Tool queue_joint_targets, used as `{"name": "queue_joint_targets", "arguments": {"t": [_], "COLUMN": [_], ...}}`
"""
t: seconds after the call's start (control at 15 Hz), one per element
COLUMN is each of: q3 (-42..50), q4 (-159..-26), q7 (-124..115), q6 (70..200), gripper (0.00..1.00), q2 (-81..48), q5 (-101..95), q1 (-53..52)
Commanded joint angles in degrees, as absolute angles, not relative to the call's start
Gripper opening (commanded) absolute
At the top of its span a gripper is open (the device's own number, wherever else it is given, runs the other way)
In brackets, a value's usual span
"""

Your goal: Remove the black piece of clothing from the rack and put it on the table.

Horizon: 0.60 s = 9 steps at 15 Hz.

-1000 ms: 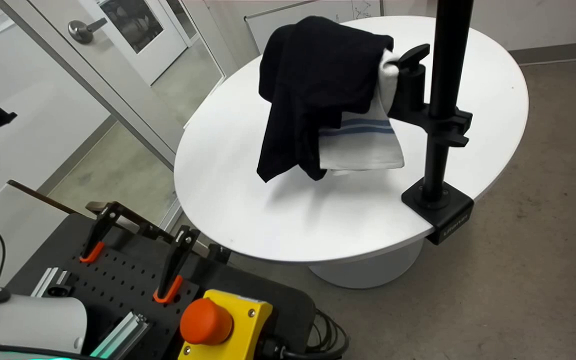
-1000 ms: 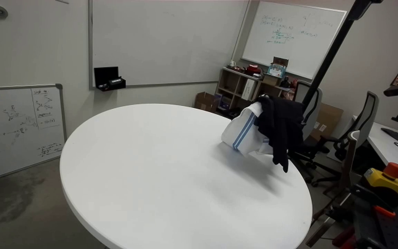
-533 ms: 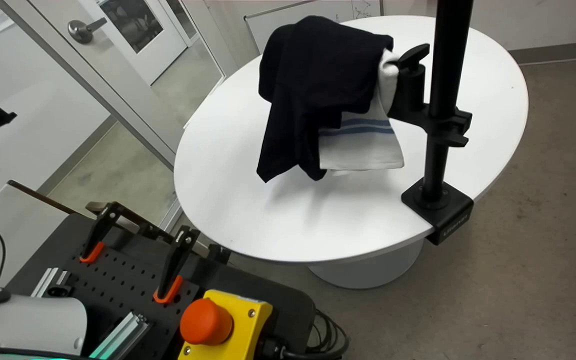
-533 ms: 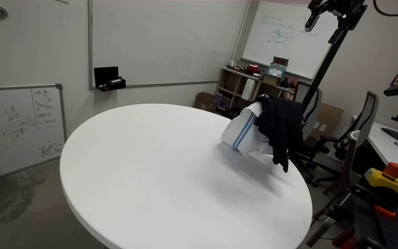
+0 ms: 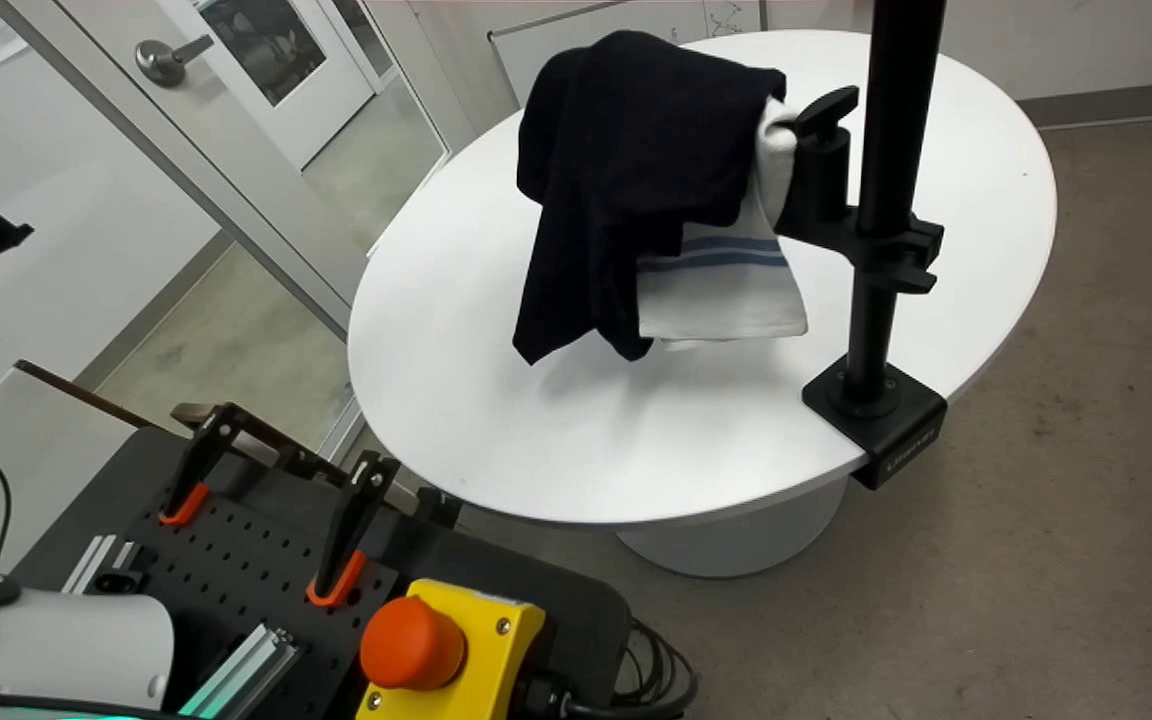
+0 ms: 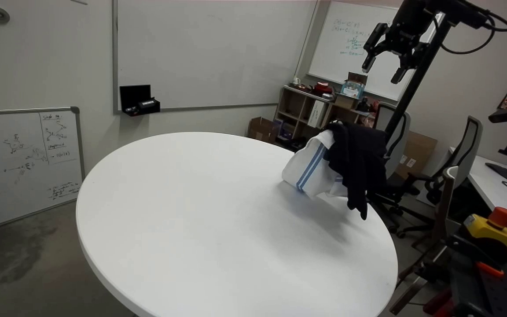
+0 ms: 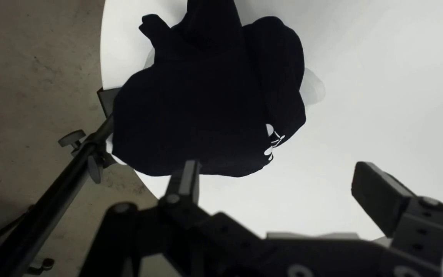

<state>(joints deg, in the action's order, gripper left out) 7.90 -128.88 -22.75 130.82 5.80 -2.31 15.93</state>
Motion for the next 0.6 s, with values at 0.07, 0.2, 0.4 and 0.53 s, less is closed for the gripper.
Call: {"name": "queue_joint_targets", "arguments": {"t": [0.07, 0.2, 0.4, 0.53], "q3": [7.99, 8.05, 8.65, 9.11], "q4": [-124.05, -122.85, -121.27, -120.59], "q7": [-22.57, -23.02, -23.29, -23.47], "q6": [130.45, 130.44, 129.88, 129.33], "gripper": [1.00, 1.00, 1.00, 1.00], "q2": [-0.70, -2.89, -5.69, -7.32], "q5": [-3.08, -4.20, -5.51, -6.58], "q1": [12.84, 11.84, 10.92, 10.66]}}
